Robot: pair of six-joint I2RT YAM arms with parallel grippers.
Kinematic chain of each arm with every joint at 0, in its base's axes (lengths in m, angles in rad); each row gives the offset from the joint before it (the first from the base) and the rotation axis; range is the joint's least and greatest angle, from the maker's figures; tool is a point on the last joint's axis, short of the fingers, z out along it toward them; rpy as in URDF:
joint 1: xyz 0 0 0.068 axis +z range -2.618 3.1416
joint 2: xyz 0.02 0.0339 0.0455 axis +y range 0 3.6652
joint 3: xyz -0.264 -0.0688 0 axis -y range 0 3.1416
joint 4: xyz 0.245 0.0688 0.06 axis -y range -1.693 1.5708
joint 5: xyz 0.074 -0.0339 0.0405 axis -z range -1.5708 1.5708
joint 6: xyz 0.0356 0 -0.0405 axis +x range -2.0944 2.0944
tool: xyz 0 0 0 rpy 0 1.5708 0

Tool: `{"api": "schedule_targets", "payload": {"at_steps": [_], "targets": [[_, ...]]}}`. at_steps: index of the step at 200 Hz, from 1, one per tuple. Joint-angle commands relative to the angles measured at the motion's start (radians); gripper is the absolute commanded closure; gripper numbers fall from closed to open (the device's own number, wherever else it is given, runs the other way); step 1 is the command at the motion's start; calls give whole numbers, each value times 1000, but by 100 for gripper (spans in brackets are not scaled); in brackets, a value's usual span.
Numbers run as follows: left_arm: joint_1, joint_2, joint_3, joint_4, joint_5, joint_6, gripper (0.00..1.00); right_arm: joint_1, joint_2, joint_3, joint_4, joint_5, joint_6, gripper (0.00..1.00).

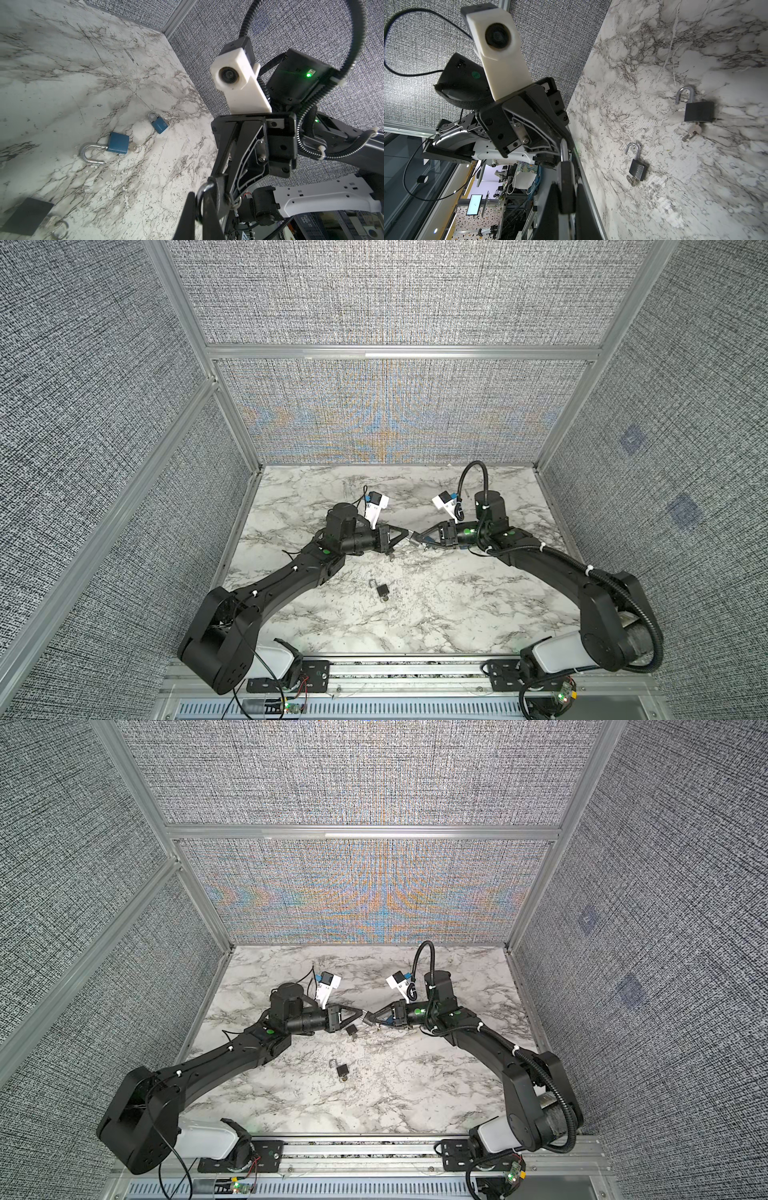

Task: Lock with the key

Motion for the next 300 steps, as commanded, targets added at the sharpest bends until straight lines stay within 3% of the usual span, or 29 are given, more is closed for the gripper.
{"api": "schedule_targets", "payload": {"at_steps": [1,21,49,80,171,245,300], "targets": [[-10,-11,-6,-18,92,28,100,8,-13,-19,128,62,2,100],[8,-4,-9,22,96,-5,100,7,-26,-49,135,64,2,100],[24,13,7,50,106,-35,76,8,-58,-90,155,62,14,100],[30,28,22,80,110,-57,69,8,-88,-105,153,57,13,100],[33,59,23,168,167,-101,74,9,-78,-70,112,33,-4,100],[33,34,4,157,177,-89,88,10,-82,-54,90,48,-7,100],[33,51,10,163,199,-91,86,18,-74,-34,74,57,-11,100]]}}
